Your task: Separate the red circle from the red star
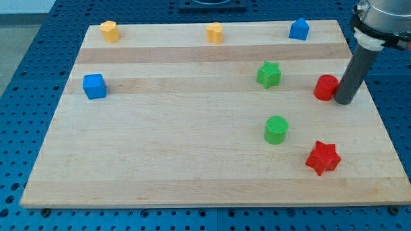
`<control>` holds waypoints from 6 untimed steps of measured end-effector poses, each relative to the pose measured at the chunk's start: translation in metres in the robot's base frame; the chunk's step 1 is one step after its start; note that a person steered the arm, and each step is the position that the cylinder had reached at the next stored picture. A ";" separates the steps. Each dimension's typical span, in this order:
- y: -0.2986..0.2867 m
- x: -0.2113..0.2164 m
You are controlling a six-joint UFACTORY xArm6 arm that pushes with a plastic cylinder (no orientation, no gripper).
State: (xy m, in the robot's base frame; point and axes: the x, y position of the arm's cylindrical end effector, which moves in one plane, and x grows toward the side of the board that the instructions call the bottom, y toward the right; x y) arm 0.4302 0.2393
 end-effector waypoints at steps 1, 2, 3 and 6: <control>0.000 -0.004; 0.000 -0.004; -0.006 -0.004; -0.042 0.033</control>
